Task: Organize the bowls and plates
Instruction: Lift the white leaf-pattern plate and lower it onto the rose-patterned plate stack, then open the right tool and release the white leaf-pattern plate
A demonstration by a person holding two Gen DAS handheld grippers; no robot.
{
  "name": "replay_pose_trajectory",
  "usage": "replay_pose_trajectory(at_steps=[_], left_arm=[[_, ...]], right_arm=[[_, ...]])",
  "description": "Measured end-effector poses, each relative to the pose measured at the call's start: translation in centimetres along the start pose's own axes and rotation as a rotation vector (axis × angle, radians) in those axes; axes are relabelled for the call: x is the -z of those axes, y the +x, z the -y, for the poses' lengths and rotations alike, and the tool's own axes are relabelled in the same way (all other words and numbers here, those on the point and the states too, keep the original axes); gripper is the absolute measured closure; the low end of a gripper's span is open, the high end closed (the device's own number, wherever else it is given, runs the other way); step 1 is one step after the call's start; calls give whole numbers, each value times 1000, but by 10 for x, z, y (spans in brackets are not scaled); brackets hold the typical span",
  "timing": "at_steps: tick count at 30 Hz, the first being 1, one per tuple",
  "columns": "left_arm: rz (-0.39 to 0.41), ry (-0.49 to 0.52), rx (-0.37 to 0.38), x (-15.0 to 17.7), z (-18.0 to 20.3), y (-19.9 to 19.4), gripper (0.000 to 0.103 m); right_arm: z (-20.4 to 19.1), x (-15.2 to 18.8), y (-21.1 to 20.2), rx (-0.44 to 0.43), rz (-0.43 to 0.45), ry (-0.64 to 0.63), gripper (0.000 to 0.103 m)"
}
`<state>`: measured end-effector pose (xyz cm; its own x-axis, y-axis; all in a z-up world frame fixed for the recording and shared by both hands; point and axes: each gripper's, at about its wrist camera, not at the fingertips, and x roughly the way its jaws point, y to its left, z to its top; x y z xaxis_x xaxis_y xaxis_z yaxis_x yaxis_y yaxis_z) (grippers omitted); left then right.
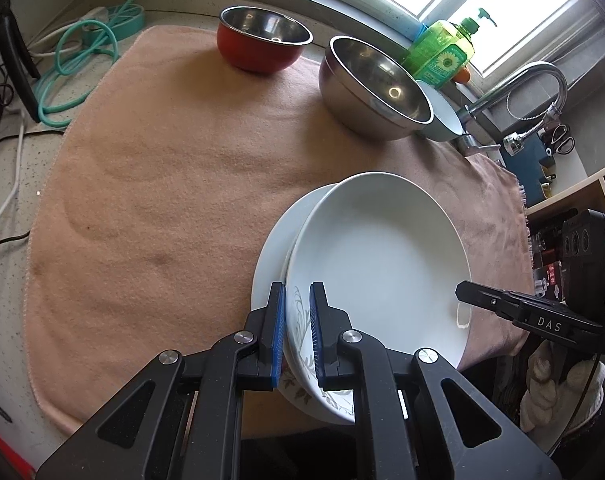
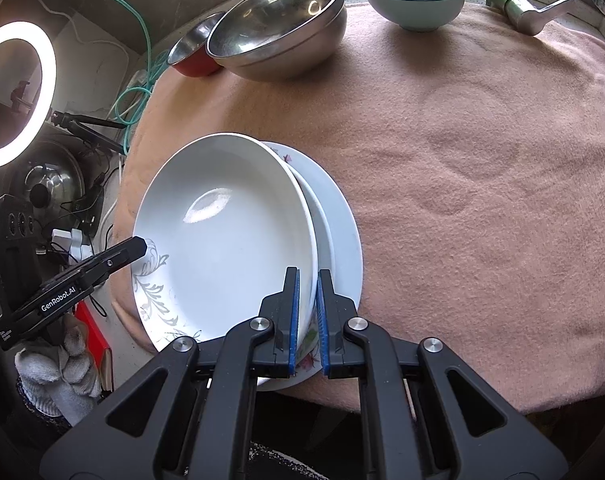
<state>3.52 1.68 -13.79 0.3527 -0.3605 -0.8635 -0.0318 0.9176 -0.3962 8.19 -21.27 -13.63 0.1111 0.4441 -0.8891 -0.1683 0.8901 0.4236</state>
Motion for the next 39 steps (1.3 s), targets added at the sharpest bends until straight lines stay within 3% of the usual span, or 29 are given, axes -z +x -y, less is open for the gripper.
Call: replay_pose_trajectory(at_steps=[21,39], left_arm=[[-20,27,-13,0,3,7,93],[-26,32,-10,-1,3,6,93]], right_arm=[[-10,1,6,78,-20,-66,93],[-12,1,6,76,-18,-63,93]])
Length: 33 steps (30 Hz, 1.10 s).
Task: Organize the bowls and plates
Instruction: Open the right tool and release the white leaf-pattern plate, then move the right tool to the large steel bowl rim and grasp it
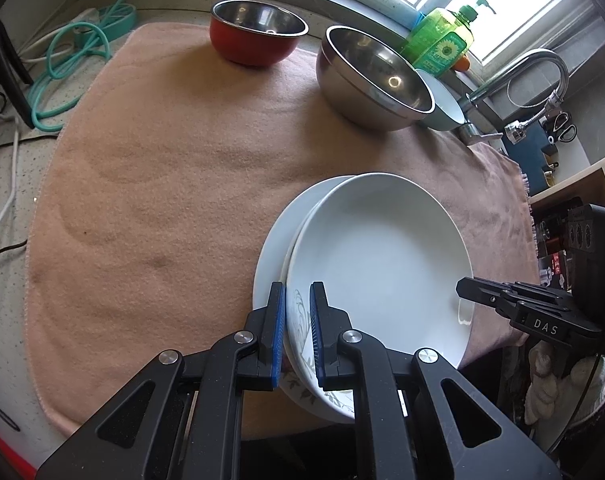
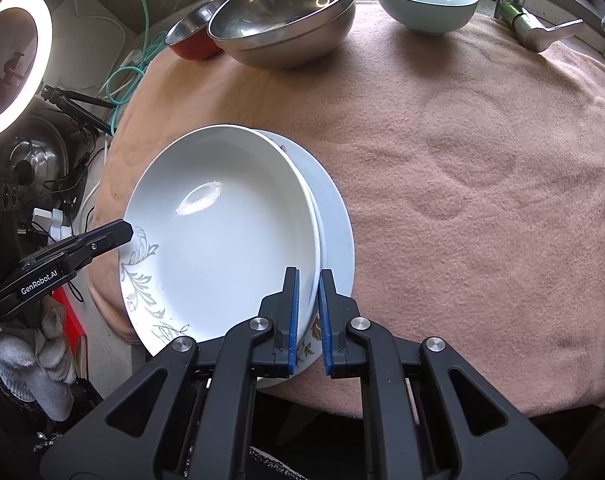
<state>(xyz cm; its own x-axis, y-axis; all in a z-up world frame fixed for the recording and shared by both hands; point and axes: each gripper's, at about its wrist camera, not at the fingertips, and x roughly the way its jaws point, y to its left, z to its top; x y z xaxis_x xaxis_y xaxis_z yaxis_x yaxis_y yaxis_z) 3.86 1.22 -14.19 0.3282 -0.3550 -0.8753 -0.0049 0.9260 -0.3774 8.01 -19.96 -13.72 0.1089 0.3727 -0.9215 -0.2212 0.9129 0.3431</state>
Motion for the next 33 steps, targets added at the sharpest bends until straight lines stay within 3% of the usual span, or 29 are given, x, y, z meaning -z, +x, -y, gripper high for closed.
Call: replay_pose_trajectory(at_steps=[12,17,22,27,33], left_arm=[[9,-9,11,-6,-1,-5,91],[31,-8,25,-16,0,-10,91],[64,-7,38,-38,2,-14,91],[106,-8,45,-63,3,-16,84],[132,-24,70,-94,6,-9,84]], right_arm=[[6,-3,-5,-18,19,22,92],[10,-12,-20,-41,74,31,86],[20,-34,-39,-51,152,53,75],[32,-62,-52,-60,214,89,75],[44,-99,-58,-72,255,114,75]])
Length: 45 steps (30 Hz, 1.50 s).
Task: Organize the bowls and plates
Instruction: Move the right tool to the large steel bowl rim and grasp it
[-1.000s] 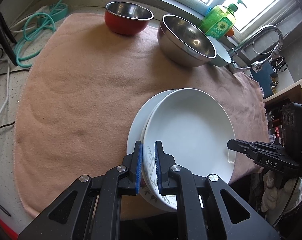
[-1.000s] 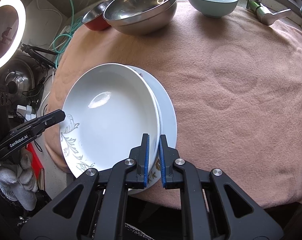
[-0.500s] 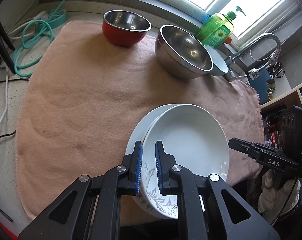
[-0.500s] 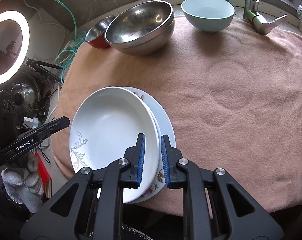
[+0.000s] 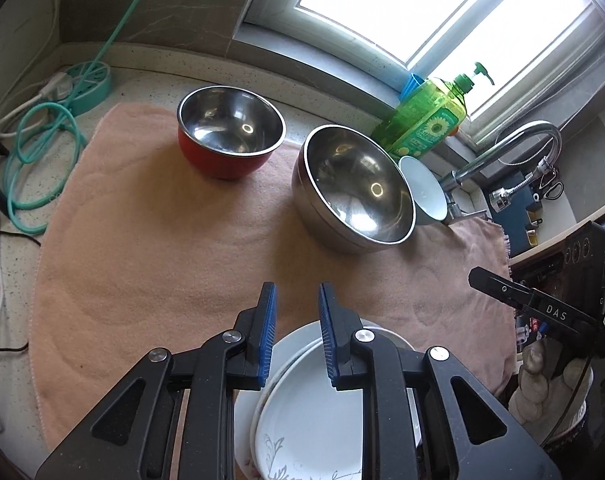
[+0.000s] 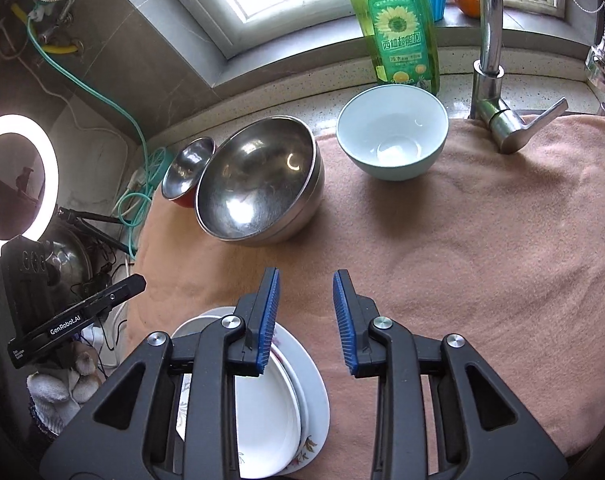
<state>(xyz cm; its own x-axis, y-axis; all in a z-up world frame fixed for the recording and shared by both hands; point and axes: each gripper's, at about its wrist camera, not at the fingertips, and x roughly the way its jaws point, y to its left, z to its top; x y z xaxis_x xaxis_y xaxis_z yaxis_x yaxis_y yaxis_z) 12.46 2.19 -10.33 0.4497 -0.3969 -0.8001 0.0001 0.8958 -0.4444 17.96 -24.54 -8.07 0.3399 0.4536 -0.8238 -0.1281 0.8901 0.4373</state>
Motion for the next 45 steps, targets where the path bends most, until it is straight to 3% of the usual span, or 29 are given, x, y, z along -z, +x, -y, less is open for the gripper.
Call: replay_pose_trajectory(at_steps=[4,15,29,37,40,45], left_arm=[[3,0,-5,-19,2,13,73],[14,-29,-27,-59,4,48,73],[-15,-35,-25,-77,5,76,73],[-27,-25,-27,-78,5,83,77],[-32,-21,-25,-79,5,85,86],[-41,-12,-19,-78,7,88,88]], right_arm=[[3,-21,9,4,8,7,75],[3,-57,47,31,-17,-16,75],[5,-73,86,4,-74,9,75],[1,-74,100,9,-99,-4,75],[-1,-75,105,12,-110,-10,84],[-2,-76,106,22,-111,-21,88]])
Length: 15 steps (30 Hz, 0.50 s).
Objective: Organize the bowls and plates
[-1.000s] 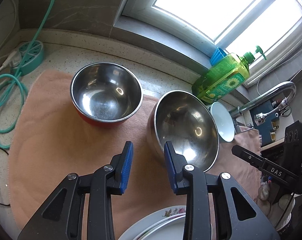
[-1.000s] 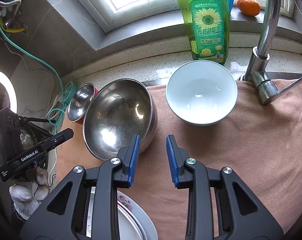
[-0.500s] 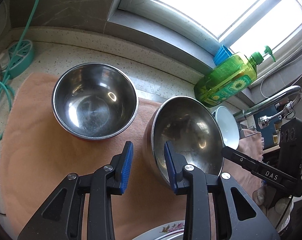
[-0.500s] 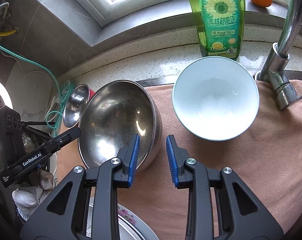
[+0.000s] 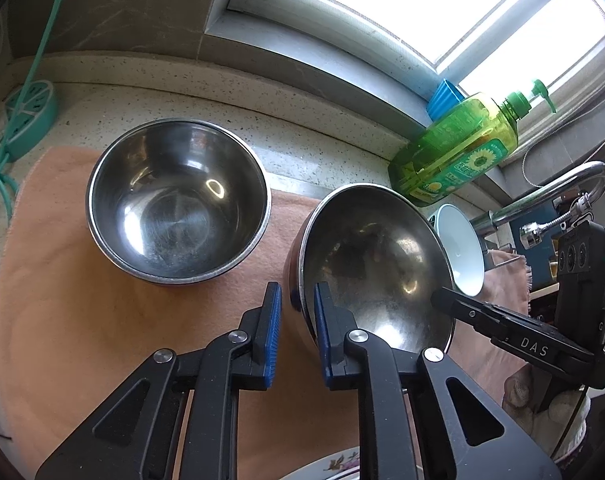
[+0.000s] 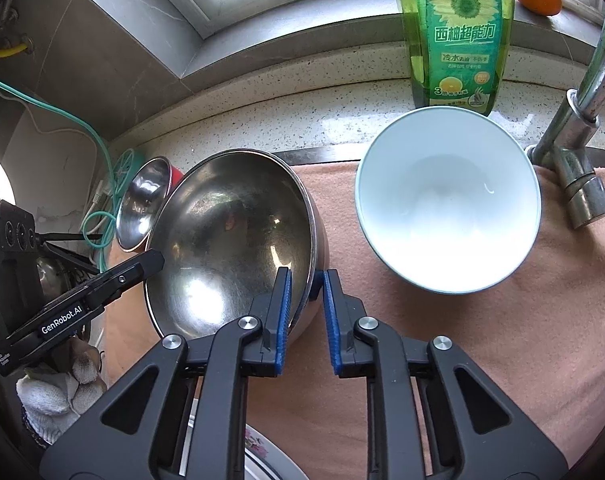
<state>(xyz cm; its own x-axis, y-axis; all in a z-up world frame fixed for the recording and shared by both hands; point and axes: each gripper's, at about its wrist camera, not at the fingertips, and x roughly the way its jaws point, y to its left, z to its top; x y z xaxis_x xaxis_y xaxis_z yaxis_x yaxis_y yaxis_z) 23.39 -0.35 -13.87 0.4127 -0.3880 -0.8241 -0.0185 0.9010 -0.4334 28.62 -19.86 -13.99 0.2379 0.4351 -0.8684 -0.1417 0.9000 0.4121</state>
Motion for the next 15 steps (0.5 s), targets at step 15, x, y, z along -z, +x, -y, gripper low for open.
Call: replay_pose_trajectory(at_steps=[15], left_arm=[[7,12,-9,5,6,-4,88]], right_arm=[[-4,5,-4,15,5,-22,89]])
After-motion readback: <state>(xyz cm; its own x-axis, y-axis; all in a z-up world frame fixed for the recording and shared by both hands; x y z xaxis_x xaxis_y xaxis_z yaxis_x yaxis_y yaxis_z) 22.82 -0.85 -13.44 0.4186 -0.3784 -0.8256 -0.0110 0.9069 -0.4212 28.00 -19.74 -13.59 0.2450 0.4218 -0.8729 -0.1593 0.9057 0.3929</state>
